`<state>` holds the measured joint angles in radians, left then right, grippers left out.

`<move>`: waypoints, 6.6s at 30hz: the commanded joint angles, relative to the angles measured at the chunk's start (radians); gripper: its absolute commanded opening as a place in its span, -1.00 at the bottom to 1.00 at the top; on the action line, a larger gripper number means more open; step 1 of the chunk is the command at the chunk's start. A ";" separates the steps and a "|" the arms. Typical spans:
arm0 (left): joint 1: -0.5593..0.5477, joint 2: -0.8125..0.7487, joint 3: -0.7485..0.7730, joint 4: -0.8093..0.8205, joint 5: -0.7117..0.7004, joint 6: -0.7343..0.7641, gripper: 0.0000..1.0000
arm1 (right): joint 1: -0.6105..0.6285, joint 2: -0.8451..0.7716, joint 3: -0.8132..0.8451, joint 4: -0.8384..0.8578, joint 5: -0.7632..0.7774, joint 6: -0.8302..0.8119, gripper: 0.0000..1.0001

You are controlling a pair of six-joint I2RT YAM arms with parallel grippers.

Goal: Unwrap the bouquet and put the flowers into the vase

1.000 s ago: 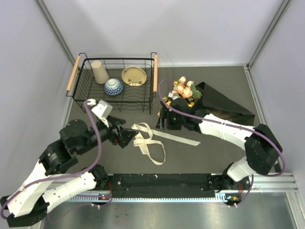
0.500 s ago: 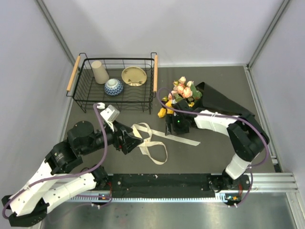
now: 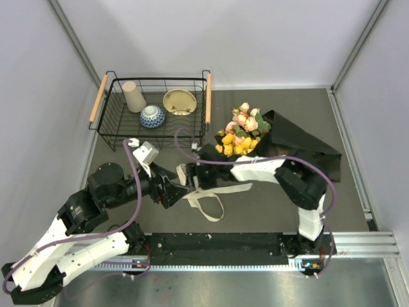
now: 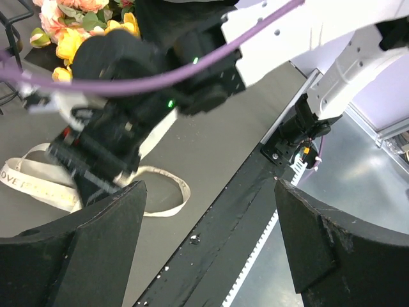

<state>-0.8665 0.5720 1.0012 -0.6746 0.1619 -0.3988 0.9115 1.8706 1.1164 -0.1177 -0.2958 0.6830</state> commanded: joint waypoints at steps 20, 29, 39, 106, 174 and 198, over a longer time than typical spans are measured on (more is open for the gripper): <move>-0.003 0.074 -0.009 0.136 0.037 -0.002 0.75 | -0.332 -0.421 0.128 -0.599 0.630 -0.165 0.56; -0.003 0.225 0.005 0.248 0.077 -0.002 0.75 | -0.503 -0.600 -0.136 -0.472 0.513 -0.149 0.57; -0.003 0.336 -0.015 0.329 0.097 -0.048 0.74 | -0.787 -0.455 -0.100 -0.189 0.475 -0.220 0.57; -0.005 0.359 -0.101 0.478 0.272 -0.101 0.74 | -0.596 -0.595 -0.010 -0.931 0.592 -0.197 -0.46; -0.077 1.404 0.344 0.592 0.334 0.008 0.06 | -1.455 -0.468 -0.178 -0.395 0.623 -0.131 0.00; -0.058 0.471 -0.094 0.475 0.113 -0.035 0.55 | -0.859 -0.241 0.145 -0.277 0.398 -0.694 0.16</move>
<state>-0.9344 1.1652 0.9901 -0.1745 0.3721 -0.3977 0.0143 1.6897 1.2552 -0.4072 -0.0669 0.3584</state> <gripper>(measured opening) 0.744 0.601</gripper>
